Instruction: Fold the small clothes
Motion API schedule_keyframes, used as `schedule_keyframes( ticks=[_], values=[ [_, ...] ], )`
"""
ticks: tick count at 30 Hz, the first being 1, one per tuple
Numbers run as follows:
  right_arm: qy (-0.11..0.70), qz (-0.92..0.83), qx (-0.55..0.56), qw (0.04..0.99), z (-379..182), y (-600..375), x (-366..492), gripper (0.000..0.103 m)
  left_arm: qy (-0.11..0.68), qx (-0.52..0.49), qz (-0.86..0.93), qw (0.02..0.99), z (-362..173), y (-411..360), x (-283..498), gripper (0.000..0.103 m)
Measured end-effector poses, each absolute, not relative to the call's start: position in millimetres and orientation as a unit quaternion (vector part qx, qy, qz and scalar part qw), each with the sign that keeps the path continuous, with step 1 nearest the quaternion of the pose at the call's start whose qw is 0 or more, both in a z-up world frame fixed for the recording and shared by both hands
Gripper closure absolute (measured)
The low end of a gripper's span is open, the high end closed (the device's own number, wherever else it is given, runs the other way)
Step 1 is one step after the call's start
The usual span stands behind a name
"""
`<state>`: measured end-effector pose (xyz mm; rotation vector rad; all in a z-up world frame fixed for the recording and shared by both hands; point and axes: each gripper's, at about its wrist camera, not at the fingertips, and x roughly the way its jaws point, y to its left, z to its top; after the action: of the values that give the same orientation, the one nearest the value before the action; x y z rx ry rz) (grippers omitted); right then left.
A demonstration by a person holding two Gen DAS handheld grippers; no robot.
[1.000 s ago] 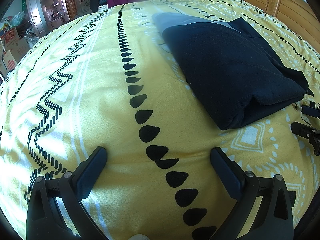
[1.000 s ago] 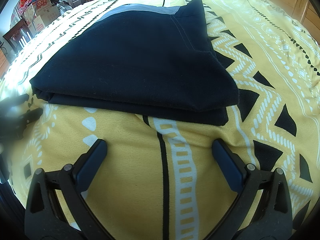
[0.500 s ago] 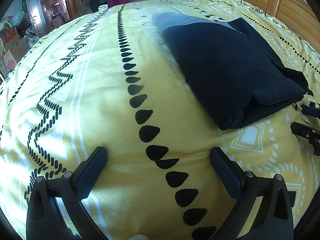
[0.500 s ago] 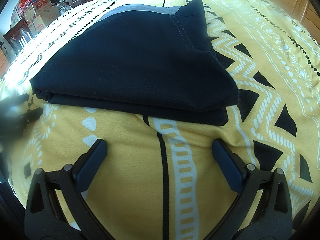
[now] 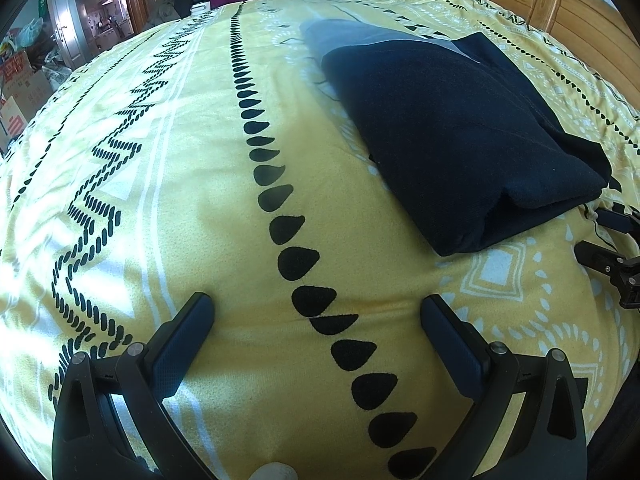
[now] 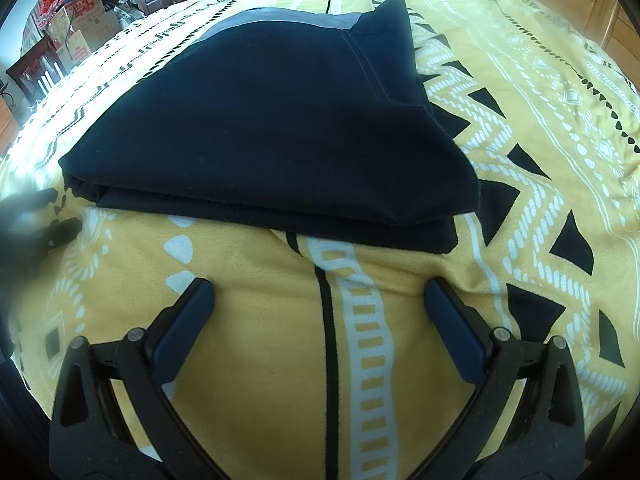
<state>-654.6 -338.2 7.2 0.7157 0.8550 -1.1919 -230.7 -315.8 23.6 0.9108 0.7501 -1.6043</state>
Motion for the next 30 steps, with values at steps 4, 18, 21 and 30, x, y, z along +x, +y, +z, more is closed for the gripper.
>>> schedule_keyframes(
  ticks=[4,18,21,30],
  values=[
    [0.382,-0.532,0.32,0.685,7,-339,-654,0.0,0.316,0.382,-0.677,0.544,24,-314,-231,0.0],
    [0.382,-0.535,0.326,0.679,6,-343,-653,0.0,0.324,0.39,-0.67,0.542,25,-319,-234,0.0],
    [0.369,-0.55,0.339,0.669,6,-346,-654,0.0,0.331,0.384,-0.666,0.547,25,-320,-234,0.0],
    [0.387,-0.574,0.323,0.646,57,-349,-646,0.0,0.364,0.36,-0.656,0.555,36,-328,-226,0.0]
  ],
)
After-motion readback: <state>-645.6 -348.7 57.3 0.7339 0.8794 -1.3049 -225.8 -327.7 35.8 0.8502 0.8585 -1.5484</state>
